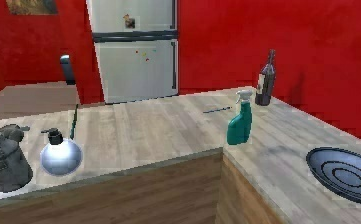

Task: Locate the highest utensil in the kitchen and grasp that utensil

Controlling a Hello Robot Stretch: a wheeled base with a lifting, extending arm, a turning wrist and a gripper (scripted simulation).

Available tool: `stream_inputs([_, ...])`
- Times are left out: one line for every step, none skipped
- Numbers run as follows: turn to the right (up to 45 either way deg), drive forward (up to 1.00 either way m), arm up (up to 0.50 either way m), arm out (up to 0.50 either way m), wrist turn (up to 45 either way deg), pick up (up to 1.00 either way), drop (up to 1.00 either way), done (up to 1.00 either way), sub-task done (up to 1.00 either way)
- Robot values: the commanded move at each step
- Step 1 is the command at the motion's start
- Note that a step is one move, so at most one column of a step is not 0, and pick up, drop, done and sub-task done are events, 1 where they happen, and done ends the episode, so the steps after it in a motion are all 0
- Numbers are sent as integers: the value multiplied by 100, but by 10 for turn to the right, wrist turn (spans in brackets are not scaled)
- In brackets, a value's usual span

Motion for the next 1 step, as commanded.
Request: stream_inputs([0, 0, 0, 0, 210, 0, 0, 0, 0])
